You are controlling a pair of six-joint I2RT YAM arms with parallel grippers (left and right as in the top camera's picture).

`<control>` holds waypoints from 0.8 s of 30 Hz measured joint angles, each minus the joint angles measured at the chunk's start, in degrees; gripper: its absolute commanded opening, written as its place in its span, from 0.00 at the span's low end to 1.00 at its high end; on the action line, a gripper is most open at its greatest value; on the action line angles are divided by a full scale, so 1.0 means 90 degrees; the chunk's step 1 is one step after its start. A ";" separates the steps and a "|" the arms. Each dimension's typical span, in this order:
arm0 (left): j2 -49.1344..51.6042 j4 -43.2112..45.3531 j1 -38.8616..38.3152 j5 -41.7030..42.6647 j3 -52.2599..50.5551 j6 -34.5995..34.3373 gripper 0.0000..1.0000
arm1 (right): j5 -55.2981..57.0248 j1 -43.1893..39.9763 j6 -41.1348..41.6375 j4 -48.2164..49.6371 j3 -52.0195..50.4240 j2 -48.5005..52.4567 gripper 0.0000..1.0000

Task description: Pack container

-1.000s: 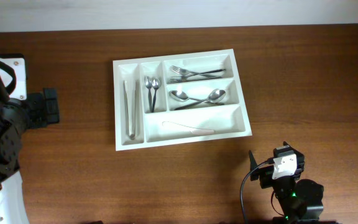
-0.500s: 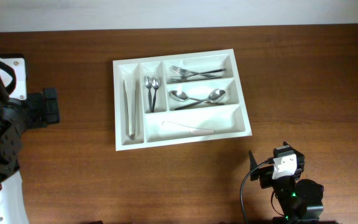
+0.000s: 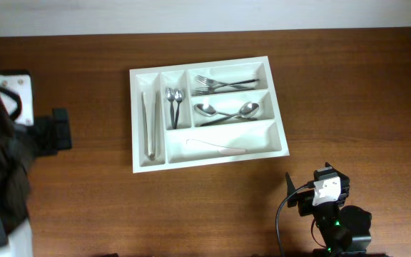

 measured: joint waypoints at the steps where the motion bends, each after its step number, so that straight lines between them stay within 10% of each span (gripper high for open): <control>1: -0.0260 0.0289 -0.0046 0.0017 -0.0255 0.0002 0.99 | 0.0000 0.0000 0.0000 0.0002 0.0000 0.0000 0.99; 11: -0.3781 0.4673 -0.0699 0.0488 -0.5248 0.0005 0.99 | 0.0000 0.0000 0.0000 0.0029 -0.0010 -0.0005 0.99; 24: -0.6560 0.6159 -0.1005 0.0952 -0.9316 0.0002 0.99 | 0.0000 0.0005 0.0000 0.0024 -0.0010 -0.0007 0.99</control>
